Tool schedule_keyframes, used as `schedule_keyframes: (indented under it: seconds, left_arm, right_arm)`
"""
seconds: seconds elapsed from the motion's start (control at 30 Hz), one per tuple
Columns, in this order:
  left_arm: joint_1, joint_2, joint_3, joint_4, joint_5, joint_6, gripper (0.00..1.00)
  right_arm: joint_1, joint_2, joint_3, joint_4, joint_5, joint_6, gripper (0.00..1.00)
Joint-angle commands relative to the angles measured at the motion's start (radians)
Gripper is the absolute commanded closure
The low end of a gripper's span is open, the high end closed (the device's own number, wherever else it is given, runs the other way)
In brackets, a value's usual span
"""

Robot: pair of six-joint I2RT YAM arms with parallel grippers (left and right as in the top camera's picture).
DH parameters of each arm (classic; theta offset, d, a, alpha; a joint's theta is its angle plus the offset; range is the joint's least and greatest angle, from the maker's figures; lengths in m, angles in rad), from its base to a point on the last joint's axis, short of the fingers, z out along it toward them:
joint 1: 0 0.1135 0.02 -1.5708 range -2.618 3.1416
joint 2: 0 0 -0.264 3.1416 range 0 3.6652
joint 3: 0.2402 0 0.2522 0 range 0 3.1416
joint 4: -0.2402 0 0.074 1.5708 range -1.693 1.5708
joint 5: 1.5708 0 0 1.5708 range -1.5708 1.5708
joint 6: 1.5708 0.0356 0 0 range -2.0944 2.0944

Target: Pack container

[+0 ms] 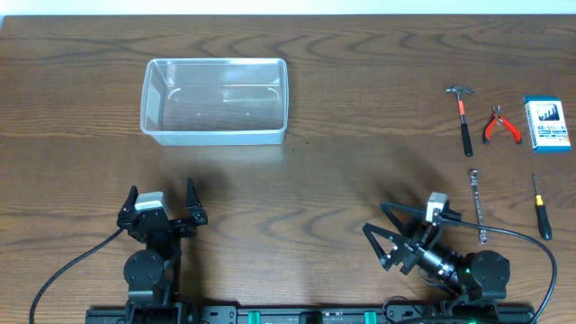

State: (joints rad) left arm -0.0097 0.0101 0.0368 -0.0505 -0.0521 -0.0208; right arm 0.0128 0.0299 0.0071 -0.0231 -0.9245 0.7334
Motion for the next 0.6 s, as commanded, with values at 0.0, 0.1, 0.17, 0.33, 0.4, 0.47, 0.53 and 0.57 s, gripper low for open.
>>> schedule_keyframes:
  seconds: [0.0,0.1,0.17,0.33,0.4,0.47,0.53,0.57]
  left_arm:
    - [0.0,-0.004,-0.033,-0.015,-0.005,0.017,0.02]
    - [0.0,-0.004,-0.033,-0.015,-0.005,0.017,0.02]
    - [0.0,-0.004,-0.033,-0.015,-0.005,0.017,0.02]
    - [0.0,-0.004,-0.033,-0.015,-0.005,0.017,0.02]
    - [0.0,-0.004,-0.033,-0.015,-0.005,0.017,0.02]
    - [0.0,-0.004,-0.033,-0.015,-0.005,0.017,0.02]
    - [0.0,-0.004,-0.033,-0.015,-0.005,0.017,0.02]
    - [0.0,-0.004,-0.033,-0.015,-0.005,0.017,0.02]
  right_arm:
    - [0.002,0.002,0.009,0.009,-0.061,0.066,0.01]
    - [0.002,0.002,0.011,0.008,-0.1,0.082,0.01]
    - [0.002,0.002,0.019,0.008,-0.105,0.082,0.01]
    - [-0.007,0.006,0.084,0.007,-0.023,0.05,0.01]
    - [-0.013,0.026,0.128,0.004,-0.005,0.029,0.01]
    - [-0.02,0.069,0.185,-0.002,0.01,-0.02,0.01]
    - [-0.028,0.133,0.256,-0.031,0.053,-0.078,0.01]
    - [-0.032,0.166,0.29,-0.041,0.069,-0.112,0.01]
